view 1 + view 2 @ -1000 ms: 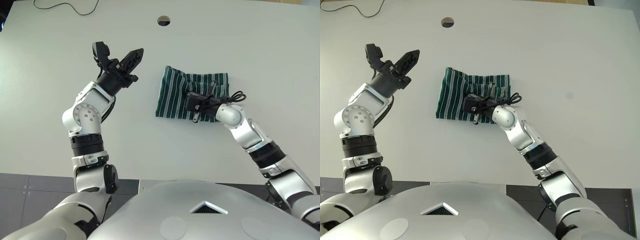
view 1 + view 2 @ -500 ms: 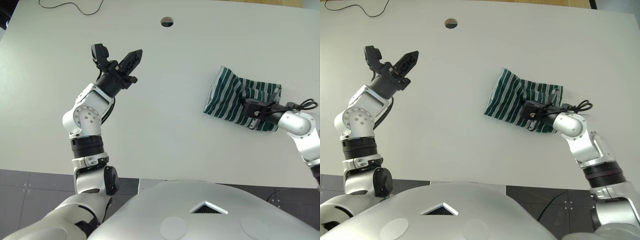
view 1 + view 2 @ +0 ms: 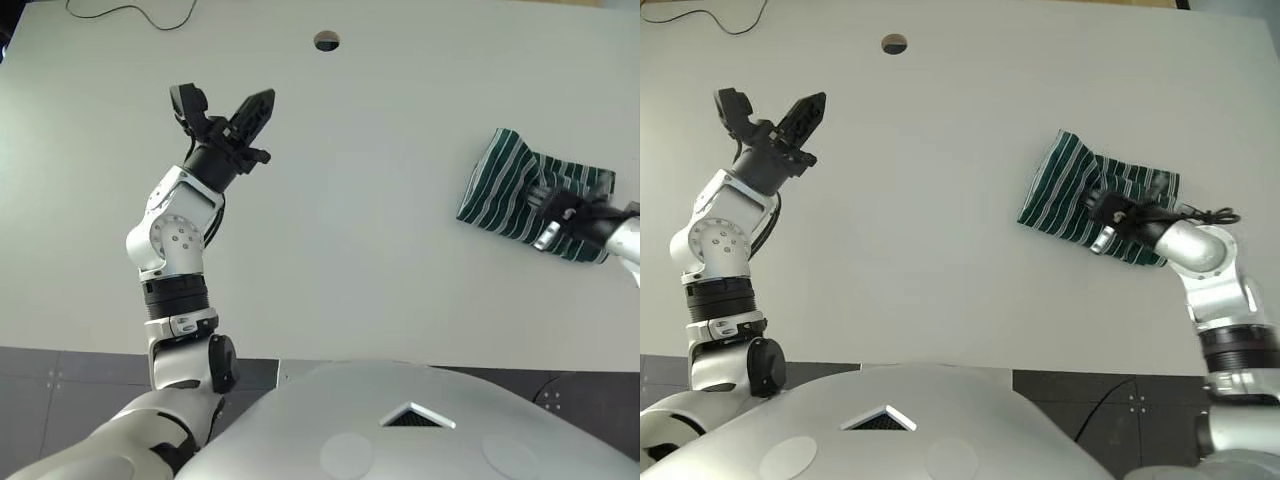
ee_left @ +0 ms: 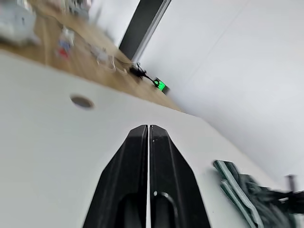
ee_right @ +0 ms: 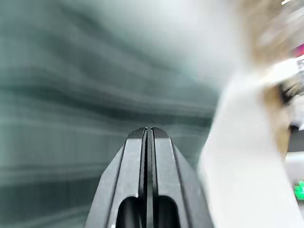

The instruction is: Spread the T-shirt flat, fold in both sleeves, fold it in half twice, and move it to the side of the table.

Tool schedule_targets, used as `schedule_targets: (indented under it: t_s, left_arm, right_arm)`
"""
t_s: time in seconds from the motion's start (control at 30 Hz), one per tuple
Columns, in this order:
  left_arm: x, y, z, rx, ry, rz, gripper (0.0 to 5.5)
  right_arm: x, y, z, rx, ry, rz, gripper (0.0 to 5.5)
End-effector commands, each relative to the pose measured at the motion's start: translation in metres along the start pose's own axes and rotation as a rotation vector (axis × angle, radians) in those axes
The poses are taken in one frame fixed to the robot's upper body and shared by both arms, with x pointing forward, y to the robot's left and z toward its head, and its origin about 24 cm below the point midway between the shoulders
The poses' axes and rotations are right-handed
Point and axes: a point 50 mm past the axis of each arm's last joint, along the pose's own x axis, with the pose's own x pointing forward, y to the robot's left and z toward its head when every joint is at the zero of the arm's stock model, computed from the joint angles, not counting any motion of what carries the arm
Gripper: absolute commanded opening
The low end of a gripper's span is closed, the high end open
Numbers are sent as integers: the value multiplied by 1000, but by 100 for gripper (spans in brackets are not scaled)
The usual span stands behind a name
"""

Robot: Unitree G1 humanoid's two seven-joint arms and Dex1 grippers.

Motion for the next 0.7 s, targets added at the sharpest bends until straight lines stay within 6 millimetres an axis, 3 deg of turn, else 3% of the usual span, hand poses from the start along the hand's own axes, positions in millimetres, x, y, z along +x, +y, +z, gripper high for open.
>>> schedule_targets:
  t_s: [0.03, 0.13, 0.33, 0.5, 0.7]
  left_arm:
    - [-9, -18, 14, 318, -138, 13, 10]
    - [-18, -31, 12, 483, -215, 52, 10]
    - [-33, -49, -9, 612, -273, 135, 10]
    - [-39, -55, -18, 595, -265, 158, 10]
    - [-45, -52, -22, 553, -257, 218, 10]
  right_arm:
    - [-5, -23, 60, 76, -328, -248, 14]
    - [-9, -10, 81, 123, -443, -422, 14]
    - [-1, 53, 93, 328, -456, -675, 14]
    - [-7, 70, 85, 426, -367, -833, 14]
    - [-9, 81, 82, 446, -337, -880, 14]
